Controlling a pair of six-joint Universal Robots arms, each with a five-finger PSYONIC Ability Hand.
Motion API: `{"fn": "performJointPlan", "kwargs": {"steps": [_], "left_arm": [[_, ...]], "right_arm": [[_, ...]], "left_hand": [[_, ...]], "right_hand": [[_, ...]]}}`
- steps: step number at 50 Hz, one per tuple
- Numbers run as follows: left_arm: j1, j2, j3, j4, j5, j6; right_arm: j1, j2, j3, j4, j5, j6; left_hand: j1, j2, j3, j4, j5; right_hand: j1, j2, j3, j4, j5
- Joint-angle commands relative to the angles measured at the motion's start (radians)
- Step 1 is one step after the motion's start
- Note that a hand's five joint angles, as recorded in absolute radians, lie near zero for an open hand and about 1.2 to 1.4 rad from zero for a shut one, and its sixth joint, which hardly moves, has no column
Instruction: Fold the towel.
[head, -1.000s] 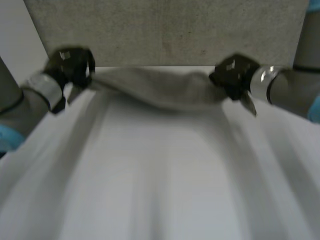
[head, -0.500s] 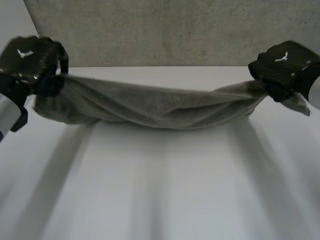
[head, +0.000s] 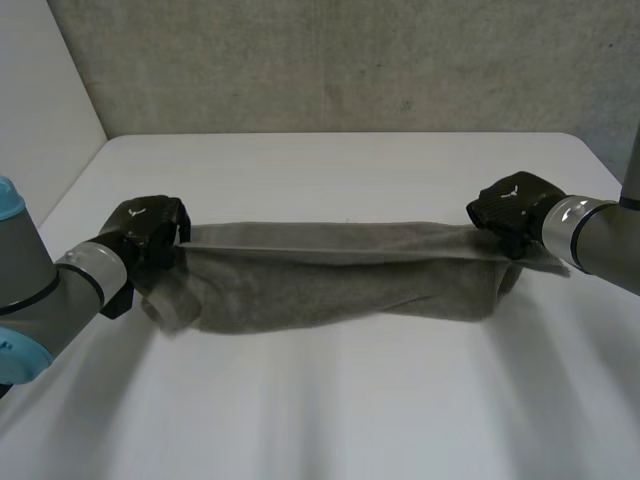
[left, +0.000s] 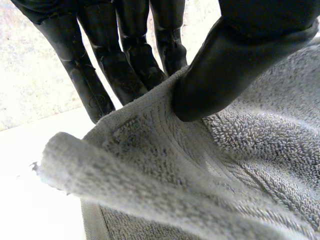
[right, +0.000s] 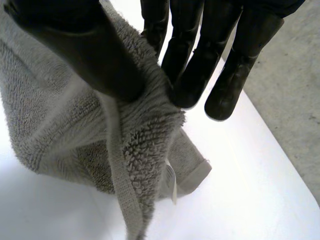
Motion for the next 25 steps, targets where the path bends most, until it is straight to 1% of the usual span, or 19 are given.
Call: {"fn": "performJointPlan", "kwargs": {"steps": [1,7,10,12,13,15,18,19,20,21,23,24,25], "left_arm": [[-0.013,0.002,0.007,0.001,0.002,-0.001],[-0.013,-0.018,0.015,0.001,0.005,0.001],[-0.013,-0.024,0.016,0.001,0.004,-0.001],[-0.013,-0.025,0.018,0.001,0.004,-0.001],[-0.013,-0.025,0.018,0.001,0.004,-0.001],[-0.011,-0.024,0.016,0.001,0.004,-0.001],[-0.011,-0.022,0.015,0.001,0.005,-0.001],[-0.011,-0.022,0.015,0.001,0.004,-0.001],[-0.011,-0.022,0.015,0.001,0.005,-0.001],[-0.011,-0.022,0.015,0.001,0.005,-0.001],[-0.011,-0.022,0.015,0.001,0.004,-0.001],[-0.011,-0.022,0.015,0.001,0.004,-0.001],[-0.011,-0.022,0.015,0.001,0.004,-0.001]], "right_arm": [[0.002,0.027,0.009,-0.017,-0.002,0.005],[0.001,0.039,0.008,-0.051,0.0,0.024],[-0.004,0.019,0.021,-0.062,-0.002,0.053],[-0.009,-0.032,0.066,-0.07,-0.014,0.085],[-0.009,-0.033,0.066,-0.07,-0.014,0.085],[-0.01,-0.101,0.144,-0.103,-0.017,0.094],[-0.012,-0.128,0.19,-0.134,-0.017,0.095],[-0.016,-0.145,0.242,-0.171,-0.019,0.096],[-0.019,-0.158,0.297,-0.217,-0.019,0.095],[-0.019,-0.159,0.298,-0.217,-0.019,0.095],[-0.044,-0.189,0.42,-0.325,-0.015,0.093],[-0.044,-0.189,0.42,-0.326,-0.015,0.093],[-0.068,-0.213,0.486,-0.378,-0.017,0.088]], "left_hand": [[0.13,0.04,0.057,0.035,0.09],[0.13,0.04,0.057,0.035,0.09],[0.13,0.04,0.057,0.035,0.09],[0.13,0.04,0.057,0.035,0.09],[0.13,0.04,0.057,0.035,0.09],[0.13,0.04,0.057,0.035,0.09],[0.13,0.04,0.057,0.035,0.09],[0.13,0.04,0.057,0.035,0.09],[0.13,0.04,0.057,0.035,0.09],[0.13,0.04,0.057,0.035,0.09],[0.13,0.04,0.057,0.035,0.09],[0.13,0.04,0.057,0.035,0.09],[0.13,0.04,0.057,0.035,0.09]], "right_hand": [[-1.029,-1.03,-1.044,-1.04,-1.034],[-1.036,-1.037,-1.05,-1.047,-1.041],[-1.036,-1.037,-1.05,-1.047,-1.041],[-1.036,-1.037,-1.05,-1.047,-1.041],[-1.036,-1.037,-1.05,-1.047,-1.041],[-1.036,-1.037,-1.05,-1.047,-1.041],[-1.036,-1.037,-1.05,-1.047,-1.041],[-1.036,-1.037,-1.05,-1.047,-1.041],[-0.97,-0.971,-0.985,-0.981,-0.975],[-0.97,-0.971,-0.984,-0.98,-0.975],[-0.937,-0.938,-0.952,-0.948,-0.942],[-0.937,-0.938,-0.952,-0.948,-0.942],[-0.937,-0.938,-0.952,-0.948,-0.942]]}}
